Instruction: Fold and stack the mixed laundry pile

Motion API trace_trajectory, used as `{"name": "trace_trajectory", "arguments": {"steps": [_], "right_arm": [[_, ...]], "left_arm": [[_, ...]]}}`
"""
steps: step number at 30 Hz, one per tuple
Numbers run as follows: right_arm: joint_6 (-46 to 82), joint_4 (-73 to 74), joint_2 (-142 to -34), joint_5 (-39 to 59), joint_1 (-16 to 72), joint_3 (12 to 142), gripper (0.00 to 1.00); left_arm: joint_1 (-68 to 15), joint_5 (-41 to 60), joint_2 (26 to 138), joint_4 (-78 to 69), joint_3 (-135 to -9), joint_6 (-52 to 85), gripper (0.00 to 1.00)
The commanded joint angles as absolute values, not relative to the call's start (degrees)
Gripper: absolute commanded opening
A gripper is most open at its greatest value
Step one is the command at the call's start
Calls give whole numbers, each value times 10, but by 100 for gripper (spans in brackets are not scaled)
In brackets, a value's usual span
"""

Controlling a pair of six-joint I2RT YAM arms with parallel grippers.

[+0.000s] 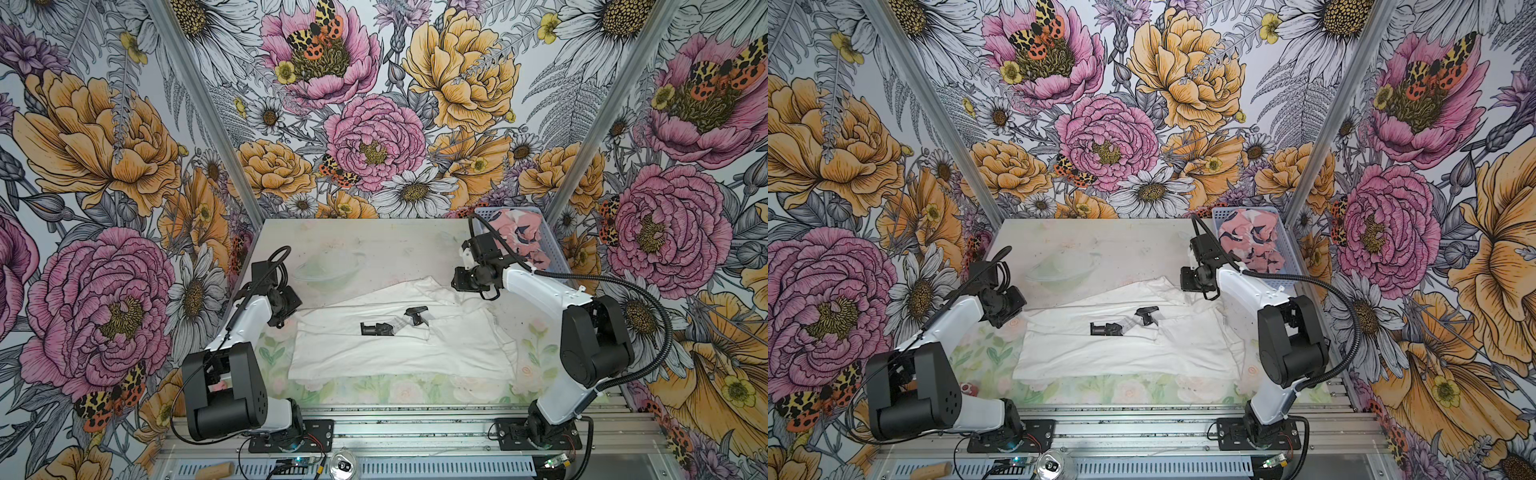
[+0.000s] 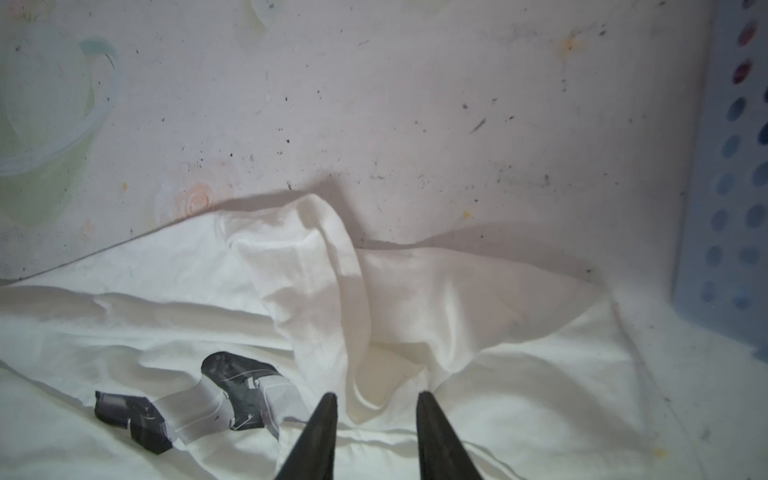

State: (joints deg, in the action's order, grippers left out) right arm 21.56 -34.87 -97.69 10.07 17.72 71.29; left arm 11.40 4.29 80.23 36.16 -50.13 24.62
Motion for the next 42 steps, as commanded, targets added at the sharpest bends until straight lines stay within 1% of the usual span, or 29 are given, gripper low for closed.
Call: {"name": "trace_trajectory", "arguments": {"steps": [1, 8, 11, 18, 22, 27, 30, 33, 37, 42], "right_arm": [[221, -343, -994, 99, 177, 722, 36], [224, -339, -1034, 159, 175, 720, 43], [218, -337, -1043, 189, 189, 722, 44], [215, -354, -1010, 235, 244, 691, 43], [204, -377, -980, 234, 264, 671, 43], [206, -374, -918, 160, 246, 654, 44], [200, -373, -900, 130, 225, 659, 46], [196, -373, -917, 144, 198, 664, 47], [179, -371, -943, 146, 184, 658, 46], [189, -323, -956, 179, 164, 631, 48]], "left_arm": [[109, 48, 801, 353, -509, 256, 0], [107, 48, 802, 353, -509, 256, 0], [105, 48, 804, 353, -508, 257, 0], [104, 46, 797, 353, -504, 259, 0], [104, 46, 797, 353, -503, 259, 0], [99, 45, 800, 353, -506, 261, 0], [96, 44, 802, 354, -508, 263, 0], [93, 42, 804, 353, -508, 263, 0], [91, 42, 804, 353, -506, 263, 0], [90, 42, 805, 353, -503, 262, 0]]}}
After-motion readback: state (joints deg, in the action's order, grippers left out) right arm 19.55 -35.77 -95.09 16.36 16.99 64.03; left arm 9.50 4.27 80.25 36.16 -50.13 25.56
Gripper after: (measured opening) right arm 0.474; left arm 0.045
